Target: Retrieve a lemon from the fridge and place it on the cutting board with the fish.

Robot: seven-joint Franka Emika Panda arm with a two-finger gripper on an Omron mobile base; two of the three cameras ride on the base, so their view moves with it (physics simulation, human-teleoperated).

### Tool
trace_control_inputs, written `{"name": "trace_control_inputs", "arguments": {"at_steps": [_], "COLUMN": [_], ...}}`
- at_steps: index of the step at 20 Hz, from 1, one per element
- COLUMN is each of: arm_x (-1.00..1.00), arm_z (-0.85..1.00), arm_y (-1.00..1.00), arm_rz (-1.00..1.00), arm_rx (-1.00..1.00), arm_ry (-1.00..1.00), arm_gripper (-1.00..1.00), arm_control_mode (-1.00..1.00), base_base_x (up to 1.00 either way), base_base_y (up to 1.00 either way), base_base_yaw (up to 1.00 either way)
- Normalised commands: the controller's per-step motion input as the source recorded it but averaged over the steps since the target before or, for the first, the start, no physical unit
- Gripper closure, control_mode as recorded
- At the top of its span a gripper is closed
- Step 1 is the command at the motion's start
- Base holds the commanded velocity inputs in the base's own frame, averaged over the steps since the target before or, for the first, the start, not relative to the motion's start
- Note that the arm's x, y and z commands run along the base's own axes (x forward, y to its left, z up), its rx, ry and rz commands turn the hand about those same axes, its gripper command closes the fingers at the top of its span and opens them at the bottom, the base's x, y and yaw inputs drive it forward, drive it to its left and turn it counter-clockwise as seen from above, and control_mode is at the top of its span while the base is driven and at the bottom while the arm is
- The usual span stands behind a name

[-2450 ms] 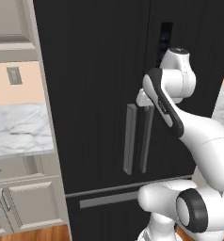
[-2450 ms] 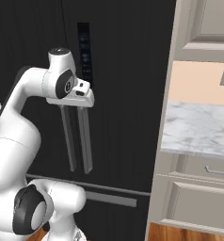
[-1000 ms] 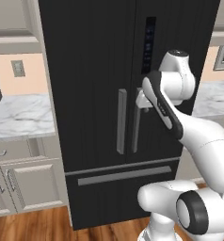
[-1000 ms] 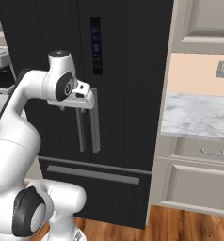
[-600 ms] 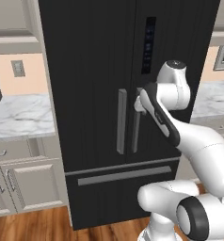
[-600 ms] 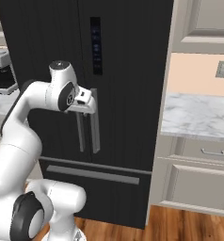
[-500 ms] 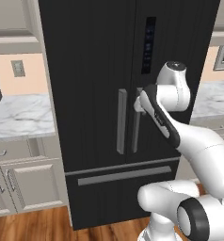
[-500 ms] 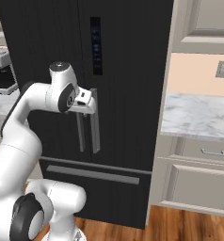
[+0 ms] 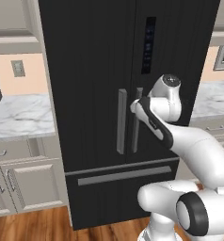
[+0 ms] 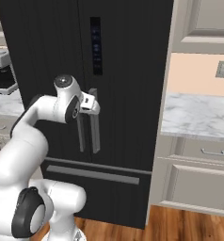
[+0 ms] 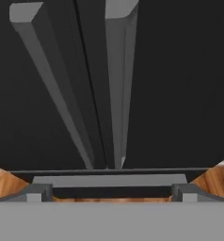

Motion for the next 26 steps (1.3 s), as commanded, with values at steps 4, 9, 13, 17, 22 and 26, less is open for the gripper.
{"name": "trace_control_inputs", "arguments": {"at_steps": [4,9,13,17,22,26], "arm_x": [0.34,0.19,0.18,0.14,0.08,0.10], "arm_z": [0.00,0.00,-0.13,-0.13,-0.11,-0.16], "arm_y": [0.00,0.00,0.00,0.00,-0.01,-0.09], "arm_rz": [0.00,-0.01,-0.02,-0.04,-0.01,0.00], "arm_rx": [0.00,0.00,-0.01,-0.03,0.00,0.00], "arm_ry": [0.00,0.03,-0.03,0.00,-0.01,-0.01], "arm_gripper": [-1.00,-1.00,-1.00,-1.00,-1.00,-1.00], "arm_control_mode": [-1.00,-1.00,-1.00,-1.00,-1.00,-1.00], "base_base_x": [0.00,0.00,0.00,0.00,0.00,0.00], "base_base_y": [0.00,0.00,0.00,0.00,0.00,0.00], "base_base_yaw": [0.00,0.00,0.00,0.00,0.00,0.00]}}
